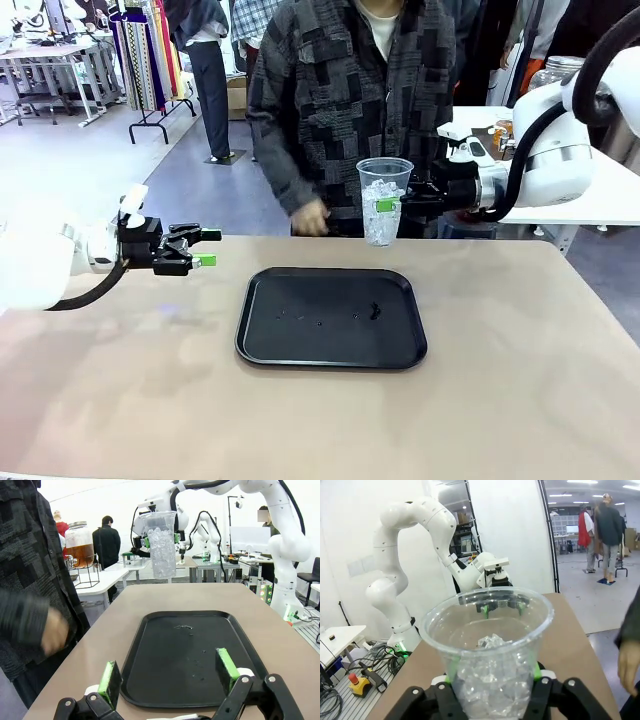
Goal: Pour the drink into the iced cup.
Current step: Open the gripper to release the iced cup you were holding.
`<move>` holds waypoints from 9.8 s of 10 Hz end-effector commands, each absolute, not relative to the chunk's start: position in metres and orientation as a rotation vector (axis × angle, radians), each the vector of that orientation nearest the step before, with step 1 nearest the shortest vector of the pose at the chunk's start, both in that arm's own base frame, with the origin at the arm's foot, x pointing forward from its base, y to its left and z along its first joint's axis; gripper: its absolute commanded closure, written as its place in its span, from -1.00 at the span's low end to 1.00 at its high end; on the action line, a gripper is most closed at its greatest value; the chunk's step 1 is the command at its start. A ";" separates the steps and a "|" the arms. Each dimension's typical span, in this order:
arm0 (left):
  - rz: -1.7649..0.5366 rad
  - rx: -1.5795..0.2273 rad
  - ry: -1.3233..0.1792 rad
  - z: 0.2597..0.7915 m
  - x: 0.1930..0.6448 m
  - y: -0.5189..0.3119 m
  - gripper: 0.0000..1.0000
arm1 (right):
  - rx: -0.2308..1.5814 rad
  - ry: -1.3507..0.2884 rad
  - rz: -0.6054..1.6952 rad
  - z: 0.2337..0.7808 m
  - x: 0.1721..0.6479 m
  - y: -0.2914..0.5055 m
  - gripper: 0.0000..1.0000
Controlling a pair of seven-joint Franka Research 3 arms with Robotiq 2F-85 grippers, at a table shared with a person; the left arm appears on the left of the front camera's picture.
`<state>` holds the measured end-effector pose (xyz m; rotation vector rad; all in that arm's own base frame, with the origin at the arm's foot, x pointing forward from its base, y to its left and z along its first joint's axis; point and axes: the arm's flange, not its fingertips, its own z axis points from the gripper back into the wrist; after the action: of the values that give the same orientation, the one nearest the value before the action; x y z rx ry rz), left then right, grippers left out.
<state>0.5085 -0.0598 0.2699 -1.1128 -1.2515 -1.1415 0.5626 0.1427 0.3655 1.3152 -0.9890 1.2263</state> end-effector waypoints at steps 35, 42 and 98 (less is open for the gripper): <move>-1.141 -1.116 -1.255 0.271 0.508 -0.060 -1.00 | 1.229 -1.080 1.259 0.304 0.522 0.038 -1.00; -1.141 -1.116 -1.255 0.271 0.508 -0.060 -1.00 | 1.225 -1.104 1.192 0.285 0.509 0.013 -1.00; -1.141 -1.116 -1.255 0.271 0.508 -0.060 -1.00 | 1.225 -1.104 1.192 0.285 0.509 0.013 -1.00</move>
<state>0.5085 -0.0598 0.2700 -1.1128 -1.2515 -1.1415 0.5082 0.0122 0.2827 1.2230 -1.1066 1.1913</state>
